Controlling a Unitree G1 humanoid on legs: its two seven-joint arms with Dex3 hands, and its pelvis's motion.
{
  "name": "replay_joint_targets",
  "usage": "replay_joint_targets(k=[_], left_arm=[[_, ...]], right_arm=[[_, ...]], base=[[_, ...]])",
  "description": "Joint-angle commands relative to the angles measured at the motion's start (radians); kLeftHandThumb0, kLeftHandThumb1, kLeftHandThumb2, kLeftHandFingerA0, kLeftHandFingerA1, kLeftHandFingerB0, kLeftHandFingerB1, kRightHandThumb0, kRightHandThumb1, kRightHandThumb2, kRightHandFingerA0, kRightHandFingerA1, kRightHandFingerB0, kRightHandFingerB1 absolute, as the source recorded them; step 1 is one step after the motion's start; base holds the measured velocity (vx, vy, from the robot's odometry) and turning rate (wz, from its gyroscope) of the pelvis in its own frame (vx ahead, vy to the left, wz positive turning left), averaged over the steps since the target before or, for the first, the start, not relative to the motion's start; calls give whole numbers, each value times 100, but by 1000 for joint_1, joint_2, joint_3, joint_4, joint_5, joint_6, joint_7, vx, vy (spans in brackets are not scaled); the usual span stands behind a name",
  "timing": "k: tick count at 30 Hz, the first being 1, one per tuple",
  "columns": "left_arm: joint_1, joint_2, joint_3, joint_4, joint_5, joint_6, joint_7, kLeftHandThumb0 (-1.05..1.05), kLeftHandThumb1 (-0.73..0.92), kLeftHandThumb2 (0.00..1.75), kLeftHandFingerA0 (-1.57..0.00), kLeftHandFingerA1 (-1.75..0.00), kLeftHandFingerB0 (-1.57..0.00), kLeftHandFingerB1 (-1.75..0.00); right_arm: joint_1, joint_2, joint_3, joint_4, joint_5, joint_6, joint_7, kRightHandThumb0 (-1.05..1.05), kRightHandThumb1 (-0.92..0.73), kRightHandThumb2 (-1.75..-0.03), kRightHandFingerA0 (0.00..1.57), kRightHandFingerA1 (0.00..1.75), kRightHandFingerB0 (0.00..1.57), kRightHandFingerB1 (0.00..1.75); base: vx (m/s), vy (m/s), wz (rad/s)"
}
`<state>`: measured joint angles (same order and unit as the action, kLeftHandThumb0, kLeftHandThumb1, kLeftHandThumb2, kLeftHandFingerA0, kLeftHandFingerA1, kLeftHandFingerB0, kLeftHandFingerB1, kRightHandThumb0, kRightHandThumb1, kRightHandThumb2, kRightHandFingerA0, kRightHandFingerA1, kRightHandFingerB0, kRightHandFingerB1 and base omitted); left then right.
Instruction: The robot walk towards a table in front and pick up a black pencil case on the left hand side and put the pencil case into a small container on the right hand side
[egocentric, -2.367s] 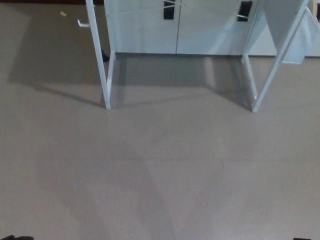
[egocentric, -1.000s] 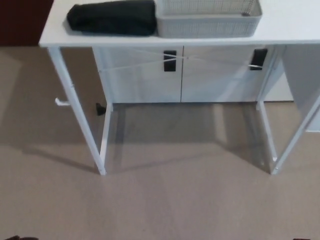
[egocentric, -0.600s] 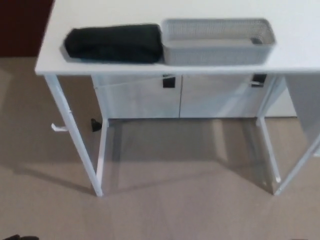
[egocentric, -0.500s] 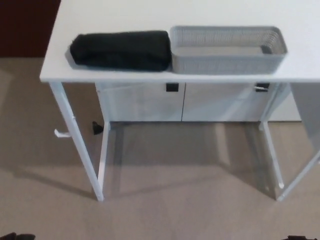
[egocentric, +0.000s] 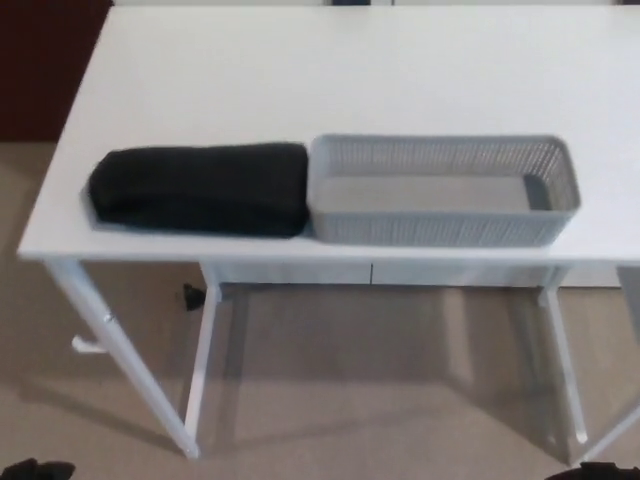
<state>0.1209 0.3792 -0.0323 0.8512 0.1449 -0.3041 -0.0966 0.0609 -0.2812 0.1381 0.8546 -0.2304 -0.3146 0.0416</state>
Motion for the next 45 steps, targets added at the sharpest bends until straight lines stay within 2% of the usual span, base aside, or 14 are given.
replay_joint_targets(k=[1,2,6,9,14,15,23,24,27,29,30,36,37,45], left_arm=[[4,10,-3,5,16,3,9,-43,52,55,-56,-50,-39,-35],[5,10,-1,5,14,1,9,-48,41,76,-50,-58,-36,-49],[8,10,2,16,11,-11,6,-43,52,55,-54,-49,-41,-35],[10,12,-4,15,20,-7,13,-52,43,76,-51,-58,-36,-47],[10,12,-7,17,21,-2,11,-52,43,76,-51,-58,-35,-47],[10,12,-6,13,17,1,5,-41,54,56,-53,-48,-39,-35],[9,10,-2,18,14,-2,3,-40,54,56,-54,-48,-39,-35],[8,10,-4,20,17,-5,7,-50,43,75,-50,-57,-35,-47],[8,14,-8,23,23,-11,7,-51,44,77,-50,-57,-34,-48],[8,12,-6,24,19,-11,6,-50,43,76,-50,-58,-35,-48],[9,11,-5,20,16,-4,5,-42,53,56,-54,-50,-40,-35],[10,14,-7,21,20,-10,9,-42,53,56,-57,-50,-41,-36],[9,13,-6,22,17,-5,5,-51,44,76,-51,-58,-35,-47],[8,15,-4,23,13,-5,-3,-51,44,76,-50,-57,-34,-47]], right_arm=[[6,-7,-4,-5,1,19,7,-76,-28,-72,100,56,69,49],[6,-7,-3,-4,1,14,6,-77,-28,-72,99,55,72,50],[7,-6,-2,0,0,12,6,-77,-28,-72,99,55,73,51],[11,-5,0,-7,-3,24,4,-71,-41,-55,103,49,77,43],[15,-8,1,-13,-3,30,7,-71,-41,-55,102,48,77,43],[12,-6,0,-4,-2,23,5,-70,-40,-55,102,48,77,43],[12,-8,1,-5,-3,20,8,-70,-41,-55,102,48,77,43],[13,-9,2,-9,-5,24,8,-70,-41,-55,102,48,77,43],[11,-8,4,-8,-6,28,4,-70,-41,-55,102,48,77,43],[10,-8,3,-3,-5,22,4,-70,-41,-54,103,49,77,43],[10,-7,2,-3,-3,21,5,-70,-40,-54,102,48,77,43],[9,-6,5,2,-7,17,2,-71,-41,-55,103,49,78,43],[6,-6,5,8,-7,19,3,-70,-41,-55,102,49,78,43],[6,-6,9,-3,-10,31,6,-75,-30,-73,97,56,76,53]], base=[[162,-46,-9],[161,-21,-13],[164,15,-11],[237,221,16],[186,165,-3],[126,45,5],[54,-73,5],[7,-275,-71],[36,-263,1],[18,-50,-3],[0,0,0],[24,67,-3],[47,209,-12],[41,144,8]])
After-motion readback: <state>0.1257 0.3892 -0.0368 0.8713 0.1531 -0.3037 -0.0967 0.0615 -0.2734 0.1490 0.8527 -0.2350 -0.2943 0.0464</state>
